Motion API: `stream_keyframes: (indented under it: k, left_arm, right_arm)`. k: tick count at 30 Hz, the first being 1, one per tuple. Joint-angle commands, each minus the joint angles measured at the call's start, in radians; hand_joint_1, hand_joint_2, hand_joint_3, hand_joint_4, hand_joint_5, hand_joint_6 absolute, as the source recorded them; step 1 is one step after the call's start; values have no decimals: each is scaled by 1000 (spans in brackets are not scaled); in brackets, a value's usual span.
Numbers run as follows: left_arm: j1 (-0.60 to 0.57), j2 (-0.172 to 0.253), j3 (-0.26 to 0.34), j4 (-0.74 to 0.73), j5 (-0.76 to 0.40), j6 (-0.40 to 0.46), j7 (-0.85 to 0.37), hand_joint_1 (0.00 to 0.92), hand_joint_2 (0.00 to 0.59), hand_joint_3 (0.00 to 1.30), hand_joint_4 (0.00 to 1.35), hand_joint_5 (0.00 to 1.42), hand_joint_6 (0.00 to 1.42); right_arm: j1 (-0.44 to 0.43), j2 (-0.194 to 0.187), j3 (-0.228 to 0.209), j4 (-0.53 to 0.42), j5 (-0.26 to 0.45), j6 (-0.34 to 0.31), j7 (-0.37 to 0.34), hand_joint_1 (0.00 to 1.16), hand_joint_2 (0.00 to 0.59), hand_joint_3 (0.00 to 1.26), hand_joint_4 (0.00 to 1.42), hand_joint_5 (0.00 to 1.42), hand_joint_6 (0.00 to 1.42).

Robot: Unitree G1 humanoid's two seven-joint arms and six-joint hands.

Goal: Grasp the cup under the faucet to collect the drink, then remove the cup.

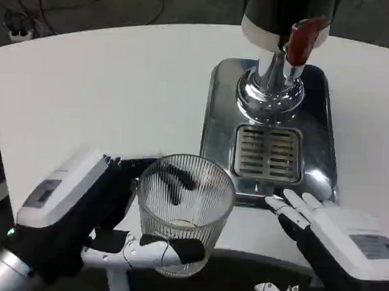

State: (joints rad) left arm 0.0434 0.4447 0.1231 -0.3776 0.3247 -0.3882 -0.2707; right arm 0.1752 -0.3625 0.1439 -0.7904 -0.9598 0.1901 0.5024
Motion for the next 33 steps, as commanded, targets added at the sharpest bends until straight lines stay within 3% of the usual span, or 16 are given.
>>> stream_keyframes:
  k: [1,19,33]
  left_arm:
    - [5,8,7,1,-8,-26,21,556,102,1026,1189,1389,1424]
    - [-5,7,-2,7,-1,-23,25,549,98,1026,1176,1389,1424]
    - [-133,-19,-52,121,32,-16,73,548,97,1026,1176,1389,1424]
  right_arm:
    - [13,6,-1,3,-7,-2,6,466,349,106,0,0,0]
    - [9,13,-11,1,-1,9,8,463,349,103,0,0,0]
    - [-11,66,-29,-16,-5,50,-8,461,349,92,0,0,0]
